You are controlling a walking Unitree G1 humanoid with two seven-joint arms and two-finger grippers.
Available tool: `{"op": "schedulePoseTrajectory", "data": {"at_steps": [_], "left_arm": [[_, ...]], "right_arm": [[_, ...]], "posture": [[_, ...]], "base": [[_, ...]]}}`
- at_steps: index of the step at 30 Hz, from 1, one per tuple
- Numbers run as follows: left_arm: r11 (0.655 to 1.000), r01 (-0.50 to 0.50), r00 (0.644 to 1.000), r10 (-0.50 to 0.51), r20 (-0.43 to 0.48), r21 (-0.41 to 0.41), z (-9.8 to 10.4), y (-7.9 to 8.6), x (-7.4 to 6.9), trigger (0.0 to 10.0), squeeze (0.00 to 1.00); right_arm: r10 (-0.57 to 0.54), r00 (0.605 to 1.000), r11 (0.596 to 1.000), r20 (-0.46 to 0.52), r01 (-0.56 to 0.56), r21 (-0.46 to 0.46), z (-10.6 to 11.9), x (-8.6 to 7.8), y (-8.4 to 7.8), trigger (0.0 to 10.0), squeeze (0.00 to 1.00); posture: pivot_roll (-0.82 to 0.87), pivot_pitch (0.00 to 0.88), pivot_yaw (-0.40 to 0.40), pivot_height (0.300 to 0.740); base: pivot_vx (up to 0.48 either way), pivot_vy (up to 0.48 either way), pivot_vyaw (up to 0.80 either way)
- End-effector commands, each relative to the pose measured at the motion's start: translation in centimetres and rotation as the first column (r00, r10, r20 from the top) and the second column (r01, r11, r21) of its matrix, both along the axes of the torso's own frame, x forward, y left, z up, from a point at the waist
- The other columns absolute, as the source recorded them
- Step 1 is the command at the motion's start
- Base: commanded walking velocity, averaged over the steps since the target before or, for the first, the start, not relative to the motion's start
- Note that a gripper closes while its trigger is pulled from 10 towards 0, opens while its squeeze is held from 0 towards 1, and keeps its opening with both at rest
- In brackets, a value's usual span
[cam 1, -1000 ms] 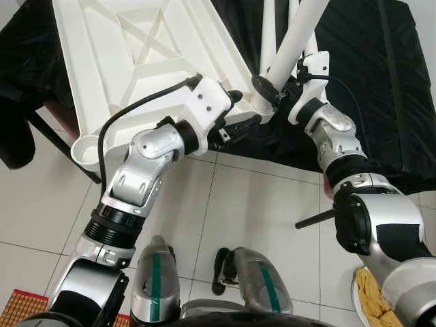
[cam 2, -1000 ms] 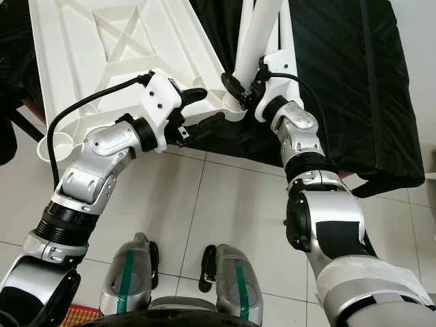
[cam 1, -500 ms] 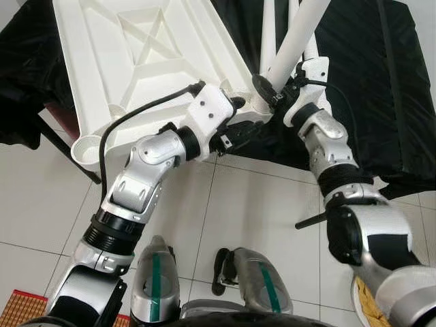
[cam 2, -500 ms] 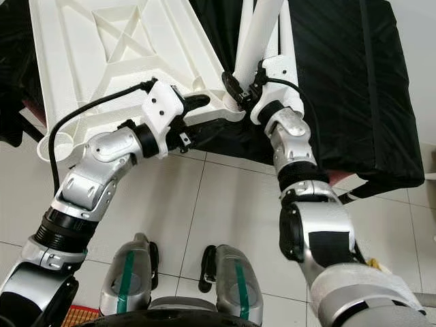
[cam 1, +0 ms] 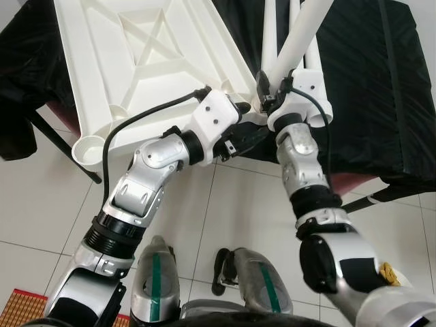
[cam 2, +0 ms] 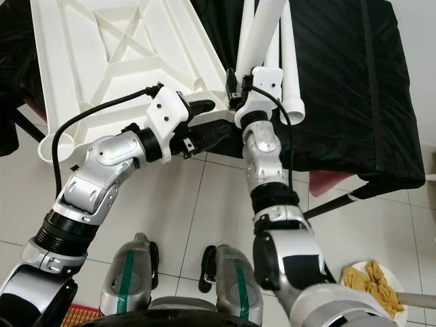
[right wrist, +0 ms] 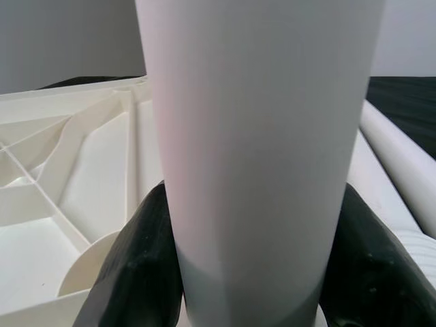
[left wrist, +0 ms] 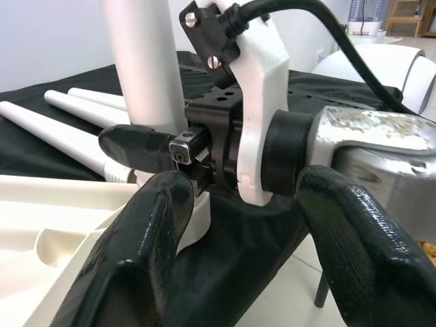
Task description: Building children table
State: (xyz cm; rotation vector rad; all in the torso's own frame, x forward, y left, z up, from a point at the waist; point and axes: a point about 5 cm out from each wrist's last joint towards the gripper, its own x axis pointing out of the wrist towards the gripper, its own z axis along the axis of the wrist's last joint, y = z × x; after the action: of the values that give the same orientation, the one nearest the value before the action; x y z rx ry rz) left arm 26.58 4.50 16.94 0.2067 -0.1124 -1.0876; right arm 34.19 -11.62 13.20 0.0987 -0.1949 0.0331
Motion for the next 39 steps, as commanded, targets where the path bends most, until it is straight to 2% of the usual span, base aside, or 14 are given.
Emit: {"op": "schedulePoseTrajectory", "data": {"at_steps": [1, 4, 13, 14, 24, 28, 29, 30, 31, 32, 36, 39], "left_arm": [[0.999, 0.035, 0.999, -0.034, -0.013, 0.01, -0.2, -0.3, -0.3, 10.0, 0.0], [0.999, 0.037, 0.999, -0.037, -0.013, 0.011, -0.2, -0.3, -0.3, 10.0, 0.0], [0.999, 0.033, 0.999, -0.033, -0.012, 0.008, -0.3, -0.4, -0.4, 10.0, 0.0], [0.999, 0.031, 0.999, -0.031, -0.012, 0.009, -0.3, -0.4, -0.4, 10.0, 0.0], [1.0, 0.012, 1.0, -0.012, -0.026, 0.007, -0.4, -0.3, -0.1, 10.0, 0.0], [1.0, 0.008, 1.0, -0.008, -0.026, 0.015, -0.3, -0.2, 0.1, 10.0, 0.0], [1.0, 0.008, 1.0, -0.008, -0.026, 0.015, -0.3, -0.2, 0.1, 10.0, 0.0], [1.0, 0.007, 1.0, -0.006, -0.025, 0.016, -0.3, -0.2, 0.1, 10.0, 0.0], [1.0, 0.007, 1.0, -0.006, -0.025, 0.016, -0.3, -0.2, 0.1, 10.0, 0.0], [1.0, 0.007, 1.0, -0.006, -0.024, 0.016, -0.3, -0.1, 0.1, 10.0, 0.0], [1.0, 0.005, 1.0, -0.005, -0.017, 0.017, -0.2, -0.1, 0.2, 10.0, 0.0], [1.0, 0.004, 1.0, -0.003, -0.016, 0.016, -0.2, -0.1, 0.2, 10.0, 0.0]], "right_arm": [[-0.049, 0.995, 0.999, -0.083, 0.05, 0.009, -1.9, -0.7, -0.5, 10.0, 0.0], [-0.025, 0.995, 1.0, -0.099, 0.026, 0.006, -2.0, -0.9, -0.1, 10.0, 0.0], [-0.073, 0.992, 0.997, -0.106, 0.072, -0.012, -2.0, -0.9, -0.8, 10.0, 0.0], [-0.073, 0.992, 0.997, -0.107, 0.072, -0.014, -2.0, -1.0, -0.9, 10.0, 1.0], [-0.036, 0.995, 0.999, -0.096, 0.034, -0.023, -1.9, -1.2, -2.0, 10.0, 1.0], [0.087, 0.993, 0.996, -0.085, -0.089, -0.028, -1.5, -0.7, -2.8, 10.0, 1.0], [0.087, 0.993, 0.996, -0.085, -0.089, -0.028, -1.5, -0.7, -2.8, 10.0, 1.0], [0.122, 0.988, 0.992, -0.094, -0.124, -0.022, -1.5, -0.5, -3.0, 10.0, 0.37], [0.122, 0.988, 0.992, -0.094, -0.124, -0.022, -1.5, -0.5, -3.0, 10.0, 0.37], [0.158, 0.982, 0.987, -0.104, -0.161, -0.02, -1.5, -0.4, -3.0, 10.0, 0.0], [0.318, 0.943, 0.946, -0.102, -0.323, -0.04, -1.0, 0.1, -3.2, 10.0, 0.0], [0.342, 0.934, 0.936, -0.108, -0.348, -0.045, -0.9, 0.2, -3.2, 10.0, 0.0]], "posture": [[0.05, 0.012, -0.073, 0.74], [0.05, 0.012, -0.076, 0.74], [0.05, 0.004, -0.082, 0.74], [0.05, 0.002, -0.081, 0.74], [0.04, 0.002, -0.076, 0.74], [0.04, 0.005, -0.071, 0.74], [0.04, 0.005, -0.071, 0.74], [0.04, 0.006, -0.07, 0.74], [0.04, 0.006, -0.07, 0.74], [0.04, 0.007, -0.07, 0.74], [0.03, 0.014, -0.062, 0.74], [0.03, 0.014, -0.062, 0.74]], "base": [[0.0, 0.0, 0.0], [0.0, 0.0, 0.0], [0.0, 0.0, 0.0], [0.0, 0.0, 0.0], [0.0, 0.0, 0.0], [0.0, 0.0, 0.0], [0.0, 0.0, 0.0], [0.0, 0.0, 0.0], [0.0, 0.0, 0.0], [0.0, 0.0, 0.0], [0.0, 0.0, 0.0], [0.0, 0.0, 0.0]]}}
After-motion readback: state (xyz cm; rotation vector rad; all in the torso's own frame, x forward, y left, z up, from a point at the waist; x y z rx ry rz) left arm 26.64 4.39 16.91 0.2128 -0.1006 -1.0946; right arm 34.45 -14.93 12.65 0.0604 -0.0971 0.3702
